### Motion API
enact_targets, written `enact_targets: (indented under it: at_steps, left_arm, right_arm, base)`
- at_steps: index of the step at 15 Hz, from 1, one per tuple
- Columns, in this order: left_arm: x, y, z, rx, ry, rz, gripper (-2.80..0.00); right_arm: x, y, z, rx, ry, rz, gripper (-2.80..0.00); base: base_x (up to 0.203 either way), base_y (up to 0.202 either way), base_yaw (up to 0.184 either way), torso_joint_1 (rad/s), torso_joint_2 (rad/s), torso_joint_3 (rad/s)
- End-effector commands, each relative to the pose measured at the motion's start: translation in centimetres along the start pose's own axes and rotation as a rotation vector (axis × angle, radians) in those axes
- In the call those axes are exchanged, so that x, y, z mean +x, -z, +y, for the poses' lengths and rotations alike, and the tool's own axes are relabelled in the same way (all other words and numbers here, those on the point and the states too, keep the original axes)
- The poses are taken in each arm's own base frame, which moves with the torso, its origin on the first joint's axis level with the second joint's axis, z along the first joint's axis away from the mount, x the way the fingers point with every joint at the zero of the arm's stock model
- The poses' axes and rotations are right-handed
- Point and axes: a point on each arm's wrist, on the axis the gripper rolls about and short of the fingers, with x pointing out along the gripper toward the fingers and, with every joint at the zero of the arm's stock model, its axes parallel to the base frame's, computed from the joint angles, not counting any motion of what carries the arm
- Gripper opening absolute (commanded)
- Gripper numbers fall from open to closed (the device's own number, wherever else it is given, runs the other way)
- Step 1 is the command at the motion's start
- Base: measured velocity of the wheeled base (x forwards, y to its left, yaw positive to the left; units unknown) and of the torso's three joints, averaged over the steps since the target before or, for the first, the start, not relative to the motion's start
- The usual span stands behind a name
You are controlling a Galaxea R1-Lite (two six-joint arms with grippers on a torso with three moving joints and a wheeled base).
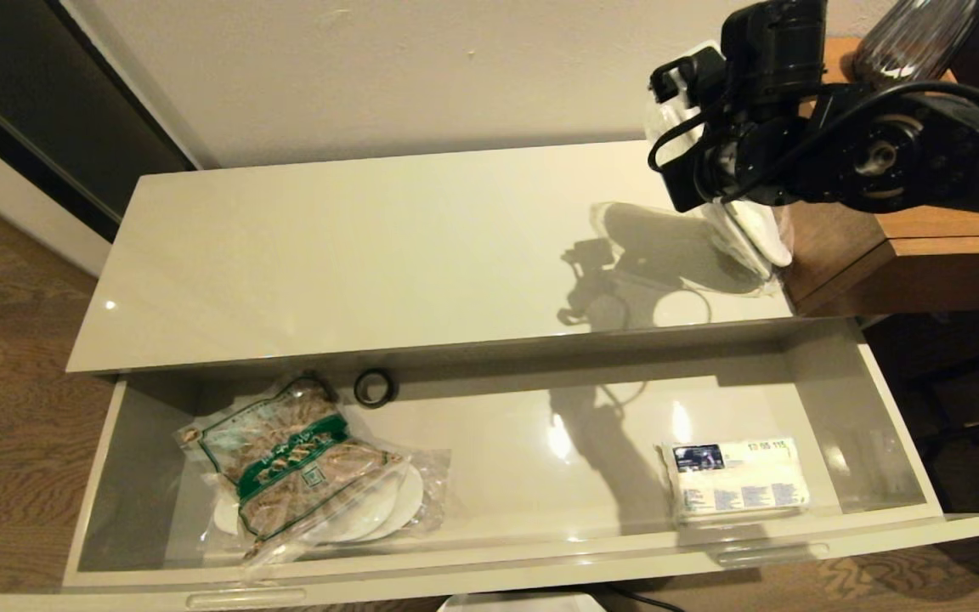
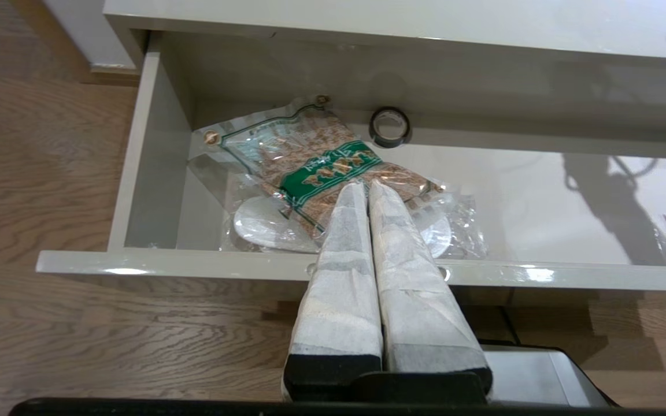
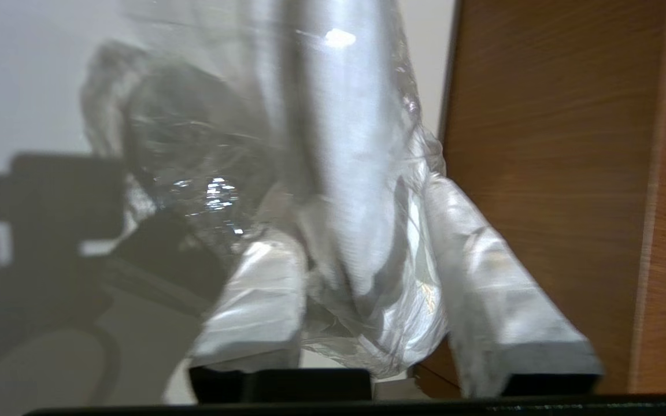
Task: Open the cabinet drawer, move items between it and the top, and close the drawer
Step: Place the disposable slippers on the table
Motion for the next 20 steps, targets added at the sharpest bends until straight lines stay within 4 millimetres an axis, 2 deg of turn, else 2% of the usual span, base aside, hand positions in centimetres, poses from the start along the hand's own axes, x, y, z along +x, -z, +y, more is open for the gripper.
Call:
enact_targets:
  at_steps: [1,5,8,11,14,18,19,20]
  left_arm:
    - [0.0,0.0,0.0,-0.001,-0.001,0.000,-2.80]
    - [0.0,0.0,0.0,-0.001,-0.001,0.000,-2.80]
    - [0.0,0.0,0.0,-0.001,0.000,0.000,-2.80]
    - [0.0,0.0,0.0,-0.001,-0.002,0.000,-2.80]
    - [0.0,0.0,0.0,-0.001,0.000,0.000,-2.80]
    - [0.0,0.0,0.0,-0.001,-0.001,0.000,-2.80]
    - [0.0,0.0,0.0,-0.001,-0.001,0.001,-2.80]
    - [0.0,0.0,0.0,-0.001,0.000,0.000,-2.80]
  right_arm:
    - [1.1,0.8,1.3,-0.027,-0.010,0.028,0.00]
    - [0.8,1.0,1.3,-0.031,-0.017,0.038,0.00]
    - [0.1,1.6,2.1,-0.051,-0.042,0.054,0.00]
    - [-1.5,1.6,2.6,-0.070,-0.076,0.051,0.00]
    - [-3.8,3.4,3.5,-0.108,-0.131,0.089,0.00]
    - [-4.5,2.8,3.3,-0.078,-0.112,0.072,0.00]
    - [-5.3,2.8,2.8,-0.076,-0.096,0.072,0.00]
    - [-6.2,3.2,2.3,-0.086,-0.098,0.082,-2.80]
  base:
    - [0.000,0.000,0.000,0.000,0.00,0.000]
    - [0.000,0.000,0.000,0.000,0.00,0.000]
    - [0.000,0.000,0.000,0.000,0.00,0.000]
    - [0.000,0.000,0.000,0.000,0.00,0.000]
    - [0.000,0.000,0.000,0.000,0.00,0.000]
    - [0.000,0.000,0.000,0.000,0.00,0.000]
    - [0.000,0.000,0.000,0.000,0.00,0.000]
    - [0.000,0.000,0.000,0.000,0.00,0.000]
